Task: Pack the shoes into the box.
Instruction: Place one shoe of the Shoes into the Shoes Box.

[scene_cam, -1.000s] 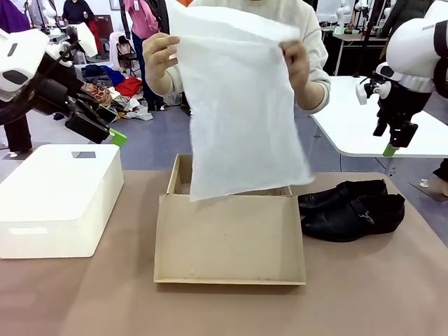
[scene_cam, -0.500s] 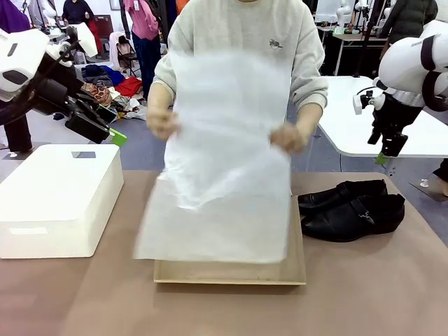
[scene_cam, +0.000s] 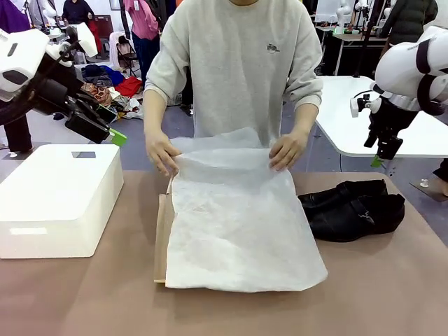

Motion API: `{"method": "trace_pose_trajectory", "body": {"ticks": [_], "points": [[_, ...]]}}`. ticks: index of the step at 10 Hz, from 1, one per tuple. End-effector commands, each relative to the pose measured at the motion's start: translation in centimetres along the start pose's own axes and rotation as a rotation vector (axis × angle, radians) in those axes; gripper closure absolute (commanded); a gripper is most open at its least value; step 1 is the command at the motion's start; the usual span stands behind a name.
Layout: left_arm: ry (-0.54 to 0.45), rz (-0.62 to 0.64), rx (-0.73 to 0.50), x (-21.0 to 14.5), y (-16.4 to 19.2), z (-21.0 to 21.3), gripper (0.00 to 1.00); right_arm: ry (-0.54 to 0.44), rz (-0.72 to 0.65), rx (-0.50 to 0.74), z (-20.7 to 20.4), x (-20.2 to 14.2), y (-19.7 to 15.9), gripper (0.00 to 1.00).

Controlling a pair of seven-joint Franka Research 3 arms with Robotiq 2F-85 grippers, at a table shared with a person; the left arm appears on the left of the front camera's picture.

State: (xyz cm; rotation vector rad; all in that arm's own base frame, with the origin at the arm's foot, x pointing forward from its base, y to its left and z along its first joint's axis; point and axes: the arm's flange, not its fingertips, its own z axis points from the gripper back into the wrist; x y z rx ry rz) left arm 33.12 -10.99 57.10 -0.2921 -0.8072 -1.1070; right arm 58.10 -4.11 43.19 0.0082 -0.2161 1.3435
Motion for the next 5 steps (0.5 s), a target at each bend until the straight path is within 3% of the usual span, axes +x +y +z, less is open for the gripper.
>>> {"method": "trace_pose_trajectory", "body": {"ticks": [1,5], "points": [[-0.006,0.0,-0.007,0.0,0.0,0.1,0.0,0.004,0.003,-0.006,0.3,-0.1,0.0,0.0],[-0.006,0.0,-0.007,0.0,0.0,0.1,0.0,0.004,0.014,0.018,-1.6,-0.4,-0.4,0.0]]}}
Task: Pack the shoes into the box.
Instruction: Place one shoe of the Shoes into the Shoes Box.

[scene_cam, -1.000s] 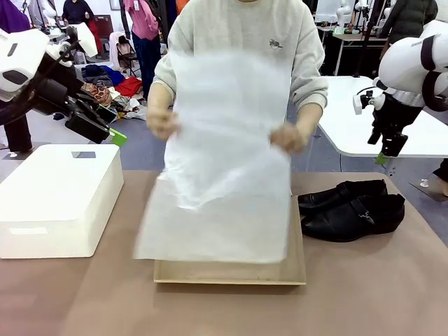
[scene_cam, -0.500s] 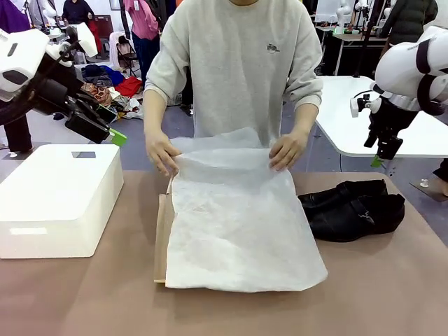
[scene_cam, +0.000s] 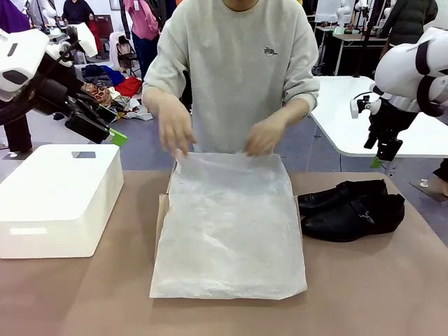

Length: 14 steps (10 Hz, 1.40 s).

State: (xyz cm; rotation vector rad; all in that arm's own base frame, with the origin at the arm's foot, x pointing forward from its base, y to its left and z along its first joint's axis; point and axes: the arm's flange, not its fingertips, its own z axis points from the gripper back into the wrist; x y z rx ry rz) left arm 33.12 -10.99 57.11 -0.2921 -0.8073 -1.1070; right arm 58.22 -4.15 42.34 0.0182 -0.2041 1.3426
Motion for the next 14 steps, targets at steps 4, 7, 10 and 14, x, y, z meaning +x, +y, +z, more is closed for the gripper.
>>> {"method": "trace_pose_trajectory", "body": {"ticks": [4,7,10,14], "points": [[-0.006,0.0,-0.007,0.0,0.0,0.1,0.0,-0.008,0.018,0.03,-3.7,-0.9,-1.5,0.0],[-0.006,0.0,-0.007,0.0,0.0,0.1,0.0,-0.004,0.004,0.056,-5.1,-1.2,-2.0,0.0],[-0.006,0.0,-0.007,0.0,0.0,0.1,0.0,0.008,0.004,0.065,-6.1,-1.2,-2.4,0.0],[-0.006,0.0,-0.007,0.0,0.0,0.1,0.0,0.025,-0.009,0.081,-7.8,-1.2,-2.8,0.0]]}}
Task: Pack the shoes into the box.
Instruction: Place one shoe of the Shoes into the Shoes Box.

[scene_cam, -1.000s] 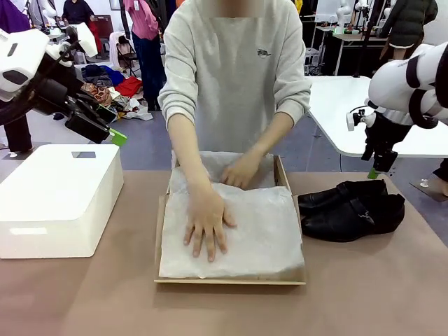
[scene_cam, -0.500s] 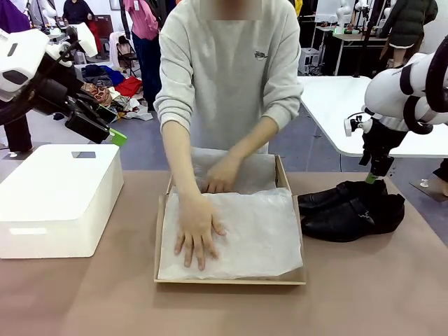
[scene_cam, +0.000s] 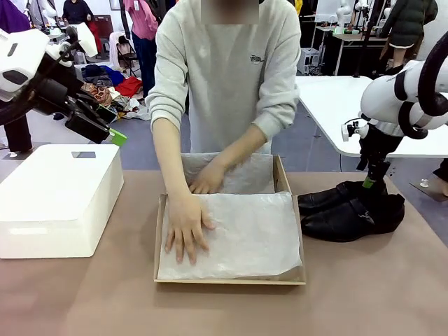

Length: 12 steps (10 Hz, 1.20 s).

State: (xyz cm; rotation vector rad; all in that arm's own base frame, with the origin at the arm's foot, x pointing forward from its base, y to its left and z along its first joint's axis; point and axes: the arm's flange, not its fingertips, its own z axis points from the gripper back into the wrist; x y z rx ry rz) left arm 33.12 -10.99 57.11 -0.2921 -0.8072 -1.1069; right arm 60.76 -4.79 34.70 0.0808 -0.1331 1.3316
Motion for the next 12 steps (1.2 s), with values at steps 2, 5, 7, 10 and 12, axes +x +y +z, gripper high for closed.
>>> {"method": "trace_pose_trajectory", "body": {"ticks": [2,5,7,10,12], "points": [[-0.006,-0.001,-0.007,0.0,0.0,0.1,0.0,0.031,0.036,0.006,-1.0,0.1,-1.3,0.0],[-0.006,-0.001,-0.007,0.0,0.0,0.1,0.0,0.041,0.054,0.057,-1.7,0.0,-1.5,0.0],[-0.006,-0.001,-0.007,0.0,0.0,0.1,0.0,0.04,0.021,0.088,-1.8,0.1,-1.5,0.37],[-0.006,-0.001,-0.007,0.0,0.0,0.1,0.0,0.034,0.003,0.093,-1.9,0.1,-1.3,0.93],[-0.006,-0.001,-0.007,0.0,0.0,0.1,0.0,0.035,-0.002,0.094,-1.8,0.0,-1.4,1.0]]}}
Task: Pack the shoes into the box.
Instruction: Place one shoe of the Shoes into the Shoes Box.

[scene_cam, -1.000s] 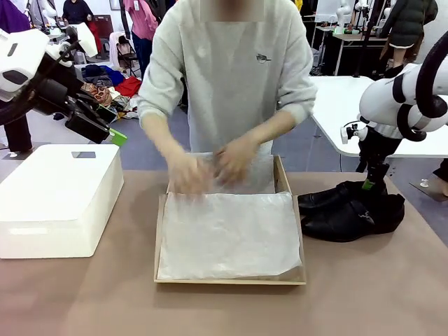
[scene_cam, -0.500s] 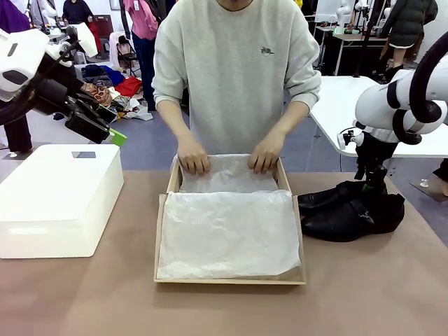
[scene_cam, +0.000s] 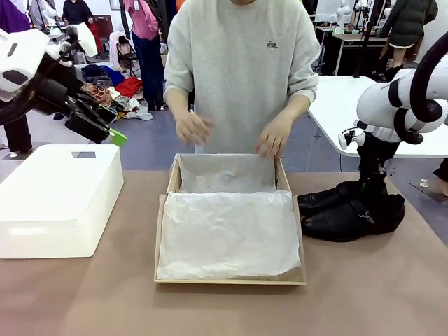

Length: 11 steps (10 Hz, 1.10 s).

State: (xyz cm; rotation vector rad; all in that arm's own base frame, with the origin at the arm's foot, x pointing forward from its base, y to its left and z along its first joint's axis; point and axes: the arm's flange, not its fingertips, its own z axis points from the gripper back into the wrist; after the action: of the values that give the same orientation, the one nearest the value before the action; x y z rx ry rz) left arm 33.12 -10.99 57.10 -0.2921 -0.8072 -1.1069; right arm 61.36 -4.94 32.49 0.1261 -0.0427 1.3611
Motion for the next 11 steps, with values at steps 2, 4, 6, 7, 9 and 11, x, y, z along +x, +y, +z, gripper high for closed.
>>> {"method": "trace_pose_trajectory", "body": {"ticks": [2,4,6,7,9,11], "points": [[-0.006,-0.001,-0.007,0.0,0.0,0.1,0.0,-0.006,-0.028,0.013,0.5,0.2,-0.9,1.0],[-0.006,-0.001,-0.007,0.0,0.0,0.1,0.0,-0.01,-0.031,0.015,0.6,0.2,-0.9,1.0],[-0.006,-0.001,-0.007,0.0,0.0,0.1,0.0,-0.055,-0.054,0.008,1.9,0.1,-0.6,1.0],[-0.006,-0.001,-0.007,0.0,0.0,0.1,0.0,-0.066,-0.09,-0.02,3.3,0.0,-0.5,1.0],[-0.006,-0.001,-0.007,0.0,0.0,0.1,0.0,-0.097,-0.171,-0.033,6.9,0.1,-0.2,1.0],[-0.006,-0.001,-0.007,0.0,0.0,0.1,0.0,-0.093,-0.205,-0.054,10.4,0.7,0.7,1.0]]}}
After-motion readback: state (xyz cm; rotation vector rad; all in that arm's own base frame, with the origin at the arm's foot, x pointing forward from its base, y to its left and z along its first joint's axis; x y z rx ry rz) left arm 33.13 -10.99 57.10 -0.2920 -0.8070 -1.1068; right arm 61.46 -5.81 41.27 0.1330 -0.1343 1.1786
